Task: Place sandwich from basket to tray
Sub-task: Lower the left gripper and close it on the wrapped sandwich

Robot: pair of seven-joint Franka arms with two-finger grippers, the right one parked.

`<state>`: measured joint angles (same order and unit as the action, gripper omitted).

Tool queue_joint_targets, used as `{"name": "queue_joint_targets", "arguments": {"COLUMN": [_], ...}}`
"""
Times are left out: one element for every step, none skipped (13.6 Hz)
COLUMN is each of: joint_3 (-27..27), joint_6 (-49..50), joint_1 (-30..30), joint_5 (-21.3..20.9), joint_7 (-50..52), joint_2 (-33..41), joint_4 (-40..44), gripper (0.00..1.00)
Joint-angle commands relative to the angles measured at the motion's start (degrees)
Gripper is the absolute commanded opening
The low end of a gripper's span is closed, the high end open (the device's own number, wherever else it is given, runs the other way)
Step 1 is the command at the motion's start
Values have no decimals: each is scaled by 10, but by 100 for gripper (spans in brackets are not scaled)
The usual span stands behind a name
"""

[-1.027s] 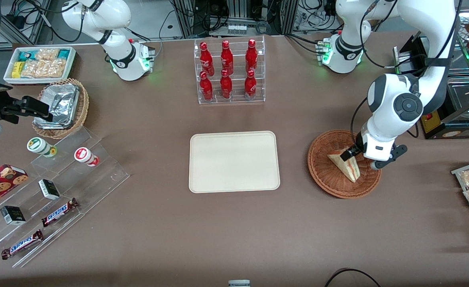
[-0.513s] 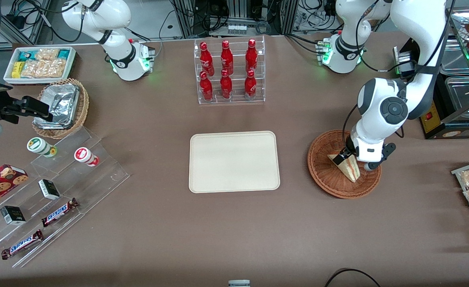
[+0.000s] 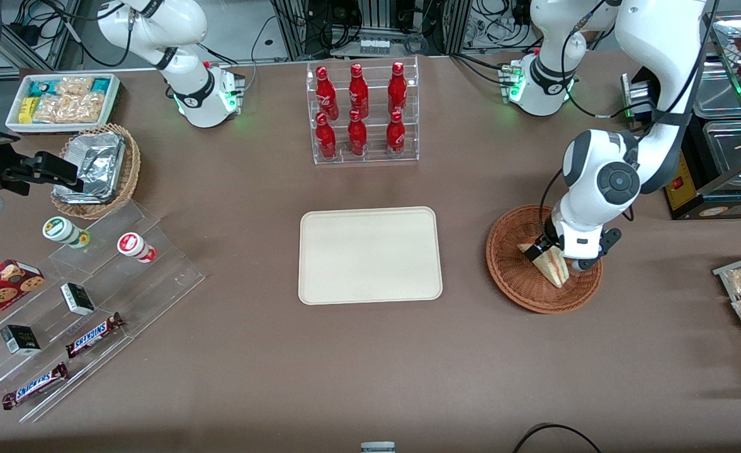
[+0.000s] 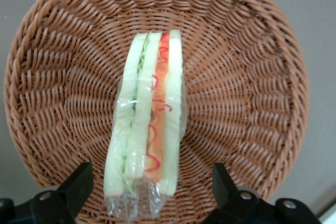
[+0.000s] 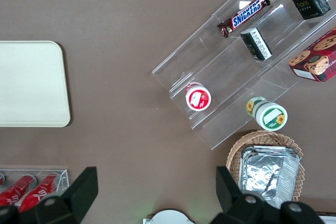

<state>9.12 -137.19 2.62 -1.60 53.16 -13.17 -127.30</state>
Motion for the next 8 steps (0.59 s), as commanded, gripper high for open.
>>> {"name": "queue_joint_targets", "arguments": {"joint_3": [0, 0, 0, 0, -1, -1, -3, -4], "joint_6": [-6, -5, -5, -5, -2, 7, 17, 24], "joint_1": [-3, -3, -2, -2, -3, -3, -5, -5], "joint_5": [-10, -10, -10, -10, -10, -11, -10, -10], "joint_7": [5, 5, 5, 1, -7, -34, -55, -61], "joint_2": [-7, -7, -7, -6, -6, -6, -5, -2], "joint_4": [-1, -1, -2, -2, -1, 0, 1, 3], "gripper": [92, 68, 33, 0, 0, 0, 0, 0]}}
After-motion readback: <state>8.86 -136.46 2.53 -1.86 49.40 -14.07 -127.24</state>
